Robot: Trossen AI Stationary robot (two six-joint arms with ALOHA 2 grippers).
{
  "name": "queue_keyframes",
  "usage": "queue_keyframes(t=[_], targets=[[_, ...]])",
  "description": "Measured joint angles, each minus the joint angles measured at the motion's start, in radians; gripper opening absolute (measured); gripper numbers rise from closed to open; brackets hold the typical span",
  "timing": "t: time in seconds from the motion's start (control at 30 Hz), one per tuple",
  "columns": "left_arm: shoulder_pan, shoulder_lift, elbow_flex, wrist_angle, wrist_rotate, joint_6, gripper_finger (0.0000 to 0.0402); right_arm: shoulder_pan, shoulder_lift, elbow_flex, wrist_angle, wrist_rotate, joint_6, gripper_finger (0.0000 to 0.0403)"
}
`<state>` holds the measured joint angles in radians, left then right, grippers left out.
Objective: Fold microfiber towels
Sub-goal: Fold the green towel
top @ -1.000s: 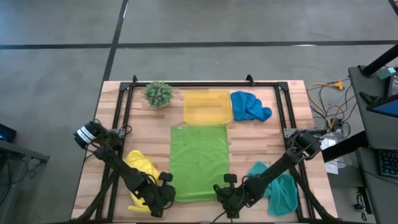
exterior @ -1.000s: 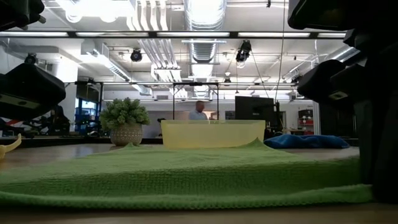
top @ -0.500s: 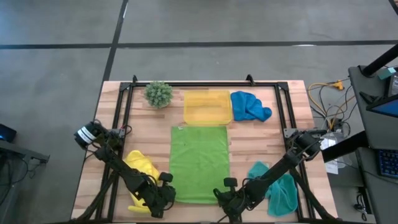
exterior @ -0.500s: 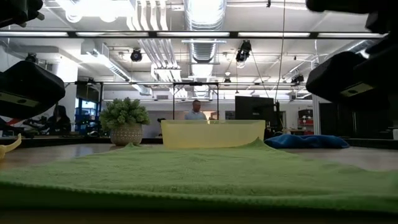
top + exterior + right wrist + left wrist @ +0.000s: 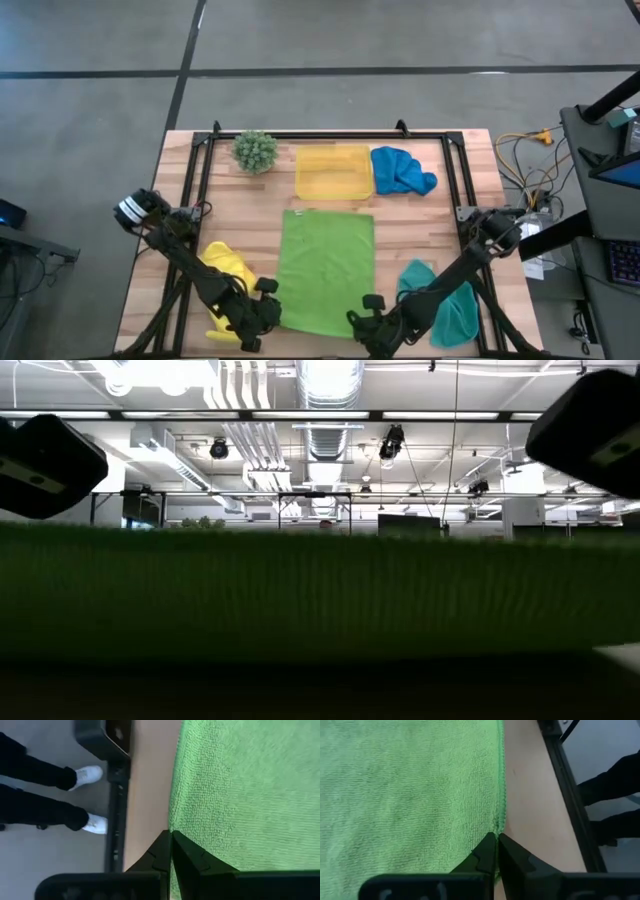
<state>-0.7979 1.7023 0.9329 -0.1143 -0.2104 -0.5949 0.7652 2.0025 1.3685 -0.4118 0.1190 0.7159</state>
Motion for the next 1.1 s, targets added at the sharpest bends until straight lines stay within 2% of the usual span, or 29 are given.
queue_keyframes(t=[0.37, 0.57, 1.1], targets=[[0.000, -0.041, 0.000, -0.001, -0.003, 0.001, 0.0000, 0.002, -0.079, 0.000, -0.040, 0.014, 0.006, 0.0008], [0.001, -0.082, -0.001, -0.010, -0.045, 0.001, 0.0000, 0.001, -0.108, 0.000, -0.082, 0.015, 0.009, 0.0008], [0.060, -0.160, -0.002, -0.150, -0.126, 0.008, 0.0000, -0.062, -0.182, -0.019, -0.160, 0.013, -0.037, 0.0008]])
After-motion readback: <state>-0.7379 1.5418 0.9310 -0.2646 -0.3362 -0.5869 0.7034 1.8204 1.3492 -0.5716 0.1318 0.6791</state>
